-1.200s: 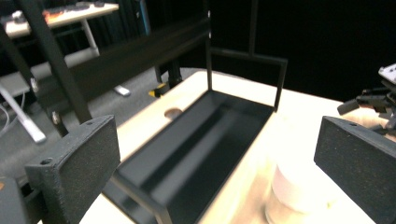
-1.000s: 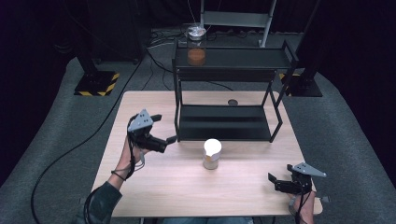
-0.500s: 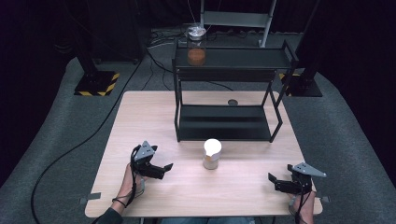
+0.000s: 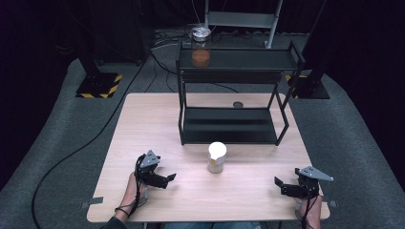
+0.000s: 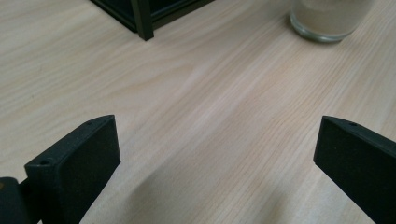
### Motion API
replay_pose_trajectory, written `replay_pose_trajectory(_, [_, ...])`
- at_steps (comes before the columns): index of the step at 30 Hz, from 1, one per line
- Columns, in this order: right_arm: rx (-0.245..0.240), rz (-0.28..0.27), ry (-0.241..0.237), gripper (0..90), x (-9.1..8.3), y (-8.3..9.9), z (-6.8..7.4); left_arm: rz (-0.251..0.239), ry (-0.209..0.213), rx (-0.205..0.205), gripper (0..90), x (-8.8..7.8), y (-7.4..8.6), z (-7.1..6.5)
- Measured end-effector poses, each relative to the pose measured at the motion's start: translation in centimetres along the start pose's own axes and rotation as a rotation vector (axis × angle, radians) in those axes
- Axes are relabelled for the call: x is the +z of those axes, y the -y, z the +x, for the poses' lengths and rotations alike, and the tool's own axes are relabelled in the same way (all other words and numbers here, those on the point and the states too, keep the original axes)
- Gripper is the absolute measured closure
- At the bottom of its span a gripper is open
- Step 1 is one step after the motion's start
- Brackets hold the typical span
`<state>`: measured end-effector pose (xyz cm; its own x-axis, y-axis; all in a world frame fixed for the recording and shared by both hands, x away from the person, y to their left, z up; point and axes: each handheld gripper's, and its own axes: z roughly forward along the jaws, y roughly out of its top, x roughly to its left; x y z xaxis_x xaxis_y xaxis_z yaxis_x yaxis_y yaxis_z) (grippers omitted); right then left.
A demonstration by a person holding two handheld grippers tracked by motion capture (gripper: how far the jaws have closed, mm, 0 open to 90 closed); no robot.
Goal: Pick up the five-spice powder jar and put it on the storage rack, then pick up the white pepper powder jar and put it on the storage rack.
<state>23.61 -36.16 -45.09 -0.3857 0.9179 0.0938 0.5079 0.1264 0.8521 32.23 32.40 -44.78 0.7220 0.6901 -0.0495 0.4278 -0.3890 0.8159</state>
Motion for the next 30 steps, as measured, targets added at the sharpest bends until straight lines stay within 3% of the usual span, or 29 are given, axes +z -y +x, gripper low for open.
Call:
replay_pose_trajectory(8, [-0.004, 0.005, 0.009, 0.0, 0.0, -0.1, 0.2, 0.027, 0.013, -0.021, 0.0, 0.2, -0.3, 0.4])
replay_pose_trajectory(12, [0.001, 0.001, 0.012, 0.0, 0.0, 0.0, 0.2, 0.077, 0.003, -0.042, 0.0, 0.7, -1.2, 0.5])
replay_pose_trajectory(17, [-0.004, -0.001, 0.007, 0.0, 0.0, 0.0, 0.2, 0.141, -0.029, 0.002, 0.0, 1.6, -2.4, -0.3])
replay_pose_trajectory(21, [-0.003, -0.004, 0.009, 0.0, 0.0, 0.1, 0.2, 0.153, -0.048, 0.022, 0.0, 1.8, -2.6, -0.9])
replay_pose_trajectory(30, [-0.01, -0.001, 0.021, 0.0, 0.0, 0.0, 0.5, 0.152, -0.055, 0.017, 0.0, 1.8, -2.6, -1.1])
